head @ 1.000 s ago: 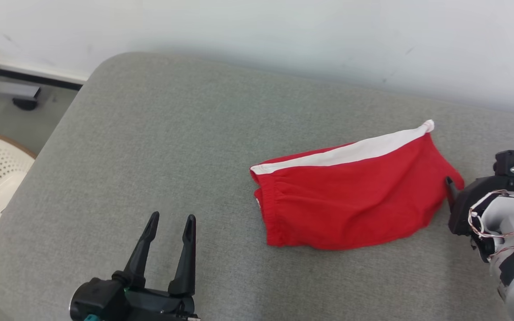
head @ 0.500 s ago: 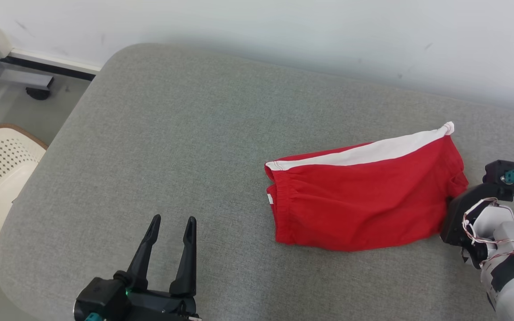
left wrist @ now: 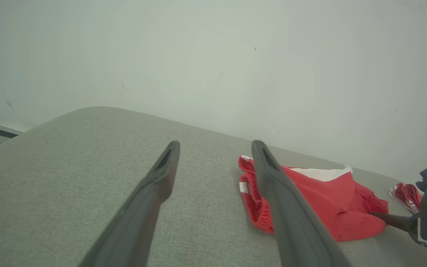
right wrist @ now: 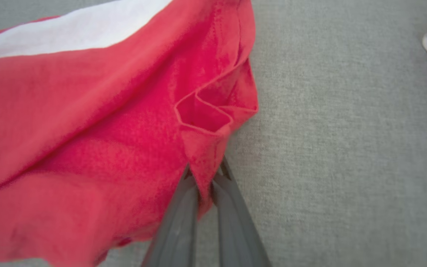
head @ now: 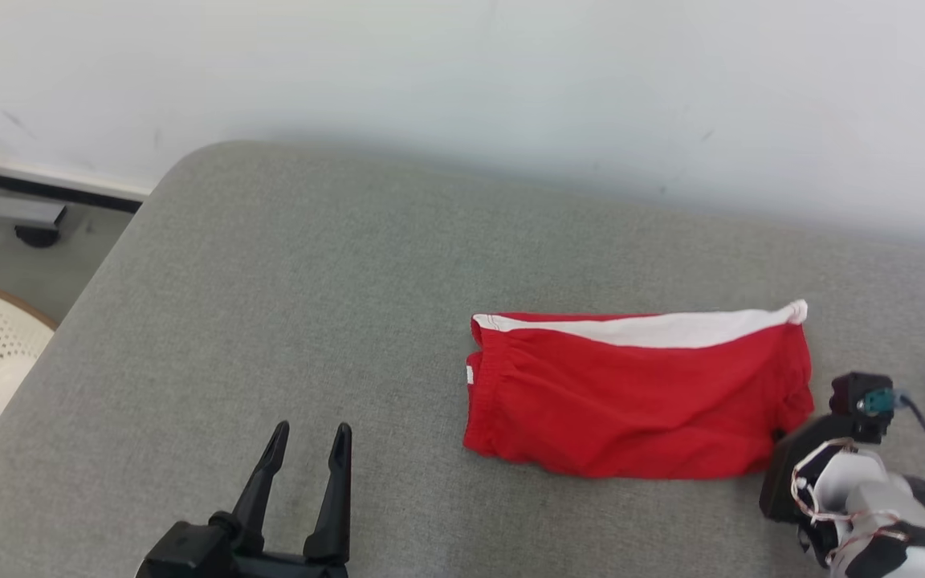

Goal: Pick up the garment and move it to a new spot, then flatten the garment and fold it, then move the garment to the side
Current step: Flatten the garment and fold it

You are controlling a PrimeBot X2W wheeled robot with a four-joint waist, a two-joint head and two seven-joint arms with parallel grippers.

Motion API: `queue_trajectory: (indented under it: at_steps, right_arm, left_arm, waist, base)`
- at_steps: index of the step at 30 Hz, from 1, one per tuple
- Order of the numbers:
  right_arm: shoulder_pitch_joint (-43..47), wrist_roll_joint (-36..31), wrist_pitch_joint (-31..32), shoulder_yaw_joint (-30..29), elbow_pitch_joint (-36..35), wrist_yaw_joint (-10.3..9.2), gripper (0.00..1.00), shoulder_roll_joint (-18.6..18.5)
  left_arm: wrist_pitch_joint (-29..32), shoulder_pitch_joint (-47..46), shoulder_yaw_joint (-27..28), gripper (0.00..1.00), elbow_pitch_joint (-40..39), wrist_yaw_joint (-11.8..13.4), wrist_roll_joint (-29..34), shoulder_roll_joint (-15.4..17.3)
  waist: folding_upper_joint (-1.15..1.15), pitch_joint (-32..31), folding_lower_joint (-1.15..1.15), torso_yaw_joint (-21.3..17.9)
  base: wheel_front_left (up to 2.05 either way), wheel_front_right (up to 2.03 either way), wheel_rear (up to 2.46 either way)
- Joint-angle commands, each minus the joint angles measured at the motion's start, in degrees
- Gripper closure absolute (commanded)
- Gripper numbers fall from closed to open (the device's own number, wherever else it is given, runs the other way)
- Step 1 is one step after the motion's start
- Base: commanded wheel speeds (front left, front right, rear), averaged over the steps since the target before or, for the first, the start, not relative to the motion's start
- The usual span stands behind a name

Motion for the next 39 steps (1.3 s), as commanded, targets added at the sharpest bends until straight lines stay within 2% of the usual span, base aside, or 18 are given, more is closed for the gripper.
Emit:
queue_trajectory:
  at_steps: [1, 7, 8, 9, 18, 23, 31, 39]
  right_arm:
    - [3.1, -1.2, -0.4, -0.1, 0.7, -0.18, 1.0, 0.7]
    - [5.8, -3.3, -0.5, -0.5, 0.7, -0.18, 1.0, 2.4]
    - [6.0, -3.5, -0.6, -0.7, 0.7, -0.18, 0.77, 2.7]
    - [6.1, -3.6, -0.7, -0.9, 0.7, -0.18, 0.0, 2.9]
    - [5.3, -3.5, 0.4, -2.4, 0.2, -0.18, 0.0, 3.9]
    - [2.4, -1.8, 6.4, -2.9, -1.2, -0.18, 0.0, 2.8]
    - [-3.0, -3.0, 18.2, -3.5, -4.3, -0.17, 0.0, -2.5]
    - [-4.9, -4.9, 23.4, -8.2, -3.8, -0.17, 0.0, -3.9]
  left_arm:
    - [0.3, 1.5, 0.5, 0.0, 0.1, 0.5, -0.4, 0.4]
    - [1.2, 3.7, 1.2, 0.0, -0.7, 1.5, -1.5, 1.2]
    - [1.4, 4.0, 1.3, 0.0, -0.7, 1.5, -1.6, 1.2]
    - [1.5, 4.2, 1.3, 0.0, -0.8, 1.7, -1.9, 1.2]
    - [1.7, 5.1, 1.6, 0.0, -0.9, 2.2, -2.7, 1.1]
    - [1.4, 5.6, 1.8, 0.0, -1.0, 2.4, -3.2, 1.1]
    - [1.4, 5.5, 1.3, 0.0, -1.0, 2.0, -3.7, 1.0]
    - [1.0, 3.3, 0.7, 0.0, -1.7, 2.0, -2.1, 1.5]
  waist:
    - [0.0, -2.9, 0.0, -2.2]
    - [0.0, -4.8, 0.0, -4.2]
    - [0.0, -5.0, 0.0, -4.3]
    - [0.0, -5.1, 0.0, -4.5]
    - [0.0, -6.7, 0.0, -5.5]
    - [0.0, -7.3, 0.0, -5.7]
    - [0.0, -5.6, 0.0, -4.3]
    - [0.0, -0.9, 0.0, -0.5]
  base:
    - [0.0, 0.0, 0.0]
    - [0.0, 0.0, 0.0]
    - [0.0, 0.0, 0.0]
    - [0.0, 0.0, 0.0]
    - [0.0, 0.0, 0.0]
    - [0.0, 0.0, 0.0]
    - [0.0, 0.0, 0.0]
    - [0.0, 0.0, 0.0]
